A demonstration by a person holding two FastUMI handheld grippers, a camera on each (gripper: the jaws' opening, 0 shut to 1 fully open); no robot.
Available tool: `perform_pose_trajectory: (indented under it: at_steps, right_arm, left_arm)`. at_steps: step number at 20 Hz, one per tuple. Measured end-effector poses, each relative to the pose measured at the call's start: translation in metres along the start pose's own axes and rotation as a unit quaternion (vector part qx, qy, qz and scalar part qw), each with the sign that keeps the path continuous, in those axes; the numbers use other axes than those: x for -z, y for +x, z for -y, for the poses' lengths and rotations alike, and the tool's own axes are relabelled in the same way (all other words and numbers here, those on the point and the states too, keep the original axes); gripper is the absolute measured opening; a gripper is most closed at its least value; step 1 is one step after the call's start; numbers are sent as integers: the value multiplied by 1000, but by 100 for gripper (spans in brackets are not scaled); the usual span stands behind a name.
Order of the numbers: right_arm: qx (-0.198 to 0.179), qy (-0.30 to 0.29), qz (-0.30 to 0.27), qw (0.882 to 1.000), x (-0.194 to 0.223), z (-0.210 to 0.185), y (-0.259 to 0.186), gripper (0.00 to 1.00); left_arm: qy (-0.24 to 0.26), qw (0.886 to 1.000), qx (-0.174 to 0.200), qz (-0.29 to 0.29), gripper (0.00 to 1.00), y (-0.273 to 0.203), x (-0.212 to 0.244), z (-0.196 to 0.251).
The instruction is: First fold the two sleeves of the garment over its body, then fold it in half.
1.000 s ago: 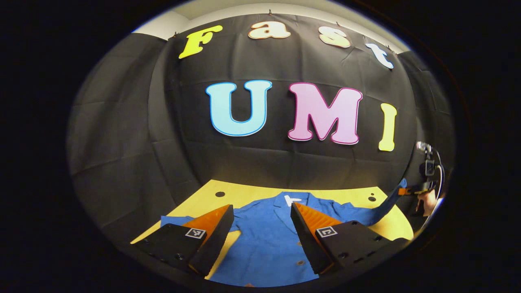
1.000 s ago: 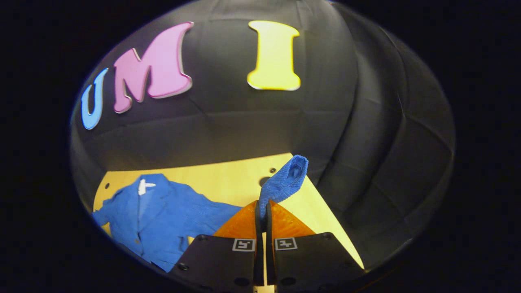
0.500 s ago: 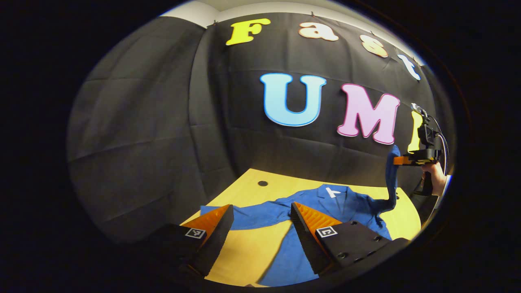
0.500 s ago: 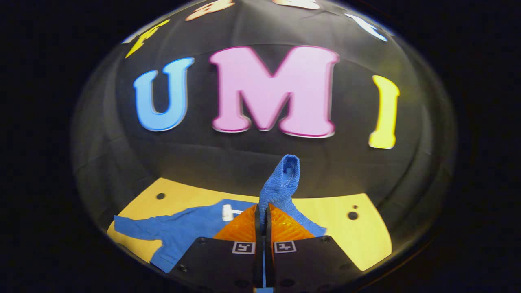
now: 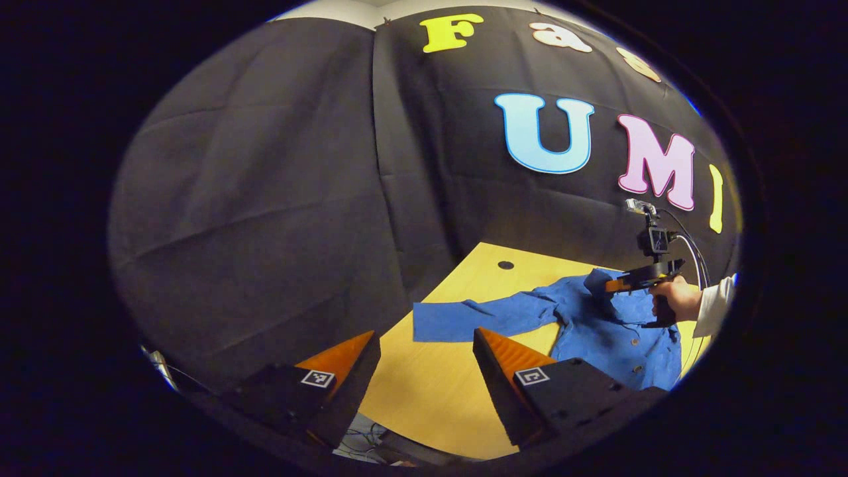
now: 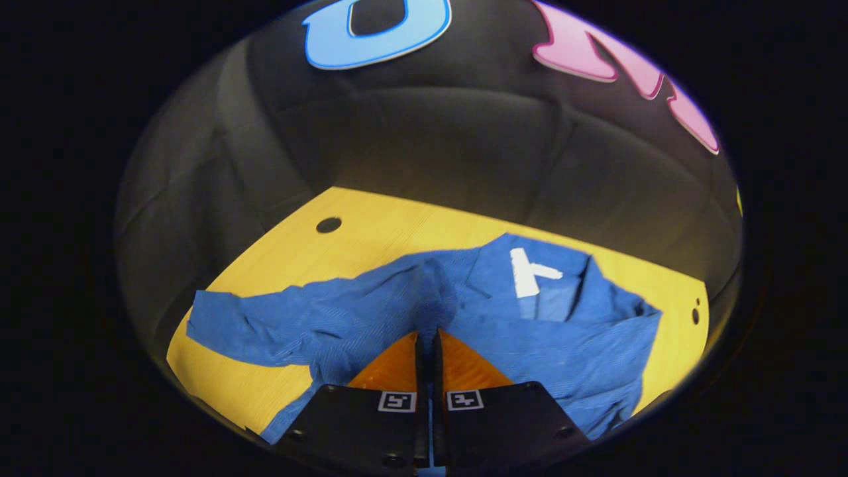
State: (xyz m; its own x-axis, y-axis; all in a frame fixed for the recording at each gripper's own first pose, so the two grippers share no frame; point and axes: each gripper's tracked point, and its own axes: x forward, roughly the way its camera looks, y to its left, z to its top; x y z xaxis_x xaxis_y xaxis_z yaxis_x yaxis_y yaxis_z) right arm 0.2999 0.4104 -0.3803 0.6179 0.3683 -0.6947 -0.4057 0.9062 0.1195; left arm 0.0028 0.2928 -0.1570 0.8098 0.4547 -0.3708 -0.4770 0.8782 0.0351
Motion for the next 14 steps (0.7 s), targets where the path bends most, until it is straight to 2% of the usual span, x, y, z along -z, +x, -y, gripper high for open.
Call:
perform_pose_trajectory:
  at_steps: [1, 2, 3, 4, 5, 7, 8, 9, 11, 13, 14]
  right_arm:
    - [-19, 15, -3, 1000, 4, -12, 4, 0]
    - [-44, 29, -8, 999, 4, -25, 2, 14]
    - [-80, 43, -13, 996, 7, -43, 3, 12]
    - [-117, 56, -13, 991, 5, -61, -2, 31]
    - [-134, 55, -9, 989, 0, -69, -8, 51]
    - [-124, 47, 1, 991, -5, -57, -13, 100]
    - [-119, 50, -4, 992, -5, -52, -23, 88]
    - [-118, 44, -2, 992, -8, -45, -35, 97]
    - [-94, 22, 46, 994, -32, -23, -59, 99]
    - [-81, -1, 96, 992, -62, -5, -104, 98]
    - [-81, -10, 123, 989, -74, -1, -130, 91]
  left_arm:
    - [-3, 1000, -4, -3, 81, -1, 4, -4]
    - [-6, 1000, -6, -6, 81, 0, 5, -6]
    - [-11, 1000, -4, -8, 81, 2, 8, -6]
    - [-15, 1000, 1, -11, 81, 5, 9, -3]
    - [-21, 1000, 8, -12, 81, 9, 12, 0]
    - [-30, 999, 14, -20, 81, 23, 15, 4]
    - [-32, 999, 15, -25, 81, 30, 16, 6]
    - [-30, 999, 17, -33, 82, 38, 18, 7]
    - [-20, 998, 22, -50, 82, 56, 21, 10]
    - [-15, 998, 28, -59, 83, 82, 22, 15]
    - [-15, 997, 34, -63, 83, 97, 22, 17]
